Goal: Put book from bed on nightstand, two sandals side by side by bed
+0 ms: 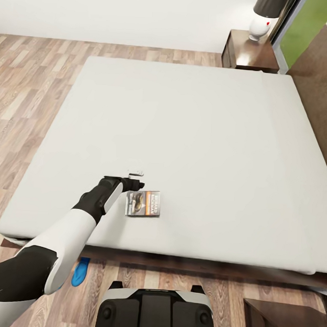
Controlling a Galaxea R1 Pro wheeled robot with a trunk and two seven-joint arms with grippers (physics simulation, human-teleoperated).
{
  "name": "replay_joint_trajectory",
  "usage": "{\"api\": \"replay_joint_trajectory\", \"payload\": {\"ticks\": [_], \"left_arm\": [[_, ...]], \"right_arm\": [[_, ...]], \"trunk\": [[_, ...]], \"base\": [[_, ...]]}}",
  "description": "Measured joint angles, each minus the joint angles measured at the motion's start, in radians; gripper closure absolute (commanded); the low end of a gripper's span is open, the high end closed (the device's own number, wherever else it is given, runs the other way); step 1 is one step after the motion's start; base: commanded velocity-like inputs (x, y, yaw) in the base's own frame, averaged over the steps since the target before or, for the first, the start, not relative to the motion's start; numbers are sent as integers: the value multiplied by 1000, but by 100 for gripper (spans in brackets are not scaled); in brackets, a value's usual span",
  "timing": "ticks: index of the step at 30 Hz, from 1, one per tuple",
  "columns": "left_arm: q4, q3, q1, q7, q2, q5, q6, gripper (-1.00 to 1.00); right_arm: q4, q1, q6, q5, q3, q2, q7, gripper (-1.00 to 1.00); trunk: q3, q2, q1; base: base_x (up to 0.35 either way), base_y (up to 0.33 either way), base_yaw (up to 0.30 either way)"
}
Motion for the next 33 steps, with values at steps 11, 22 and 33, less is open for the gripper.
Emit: {"api": "replay_joint_trajectory", "payload": {"ticks": [11, 22, 33], "left_arm": [[0, 0, 0, 0, -2, 0, -1, -100], [0, 0, 0, 0, -2, 0, -1, -100], [0, 0, 0, -1, -2, 0, -2, -100]], "right_arm": [[0, 0, 0, 0, 0, 0, 0, -100], [0, 0, 0, 1, 0, 0, 0, -100], [0, 0, 0, 1, 0, 0, -1, -100]], "trunk": [[-1, 0, 0], [-1, 0, 0], [-4, 0, 0]], "base": [[0, 0, -271], [0, 0, -180], [0, 0, 1]]}}
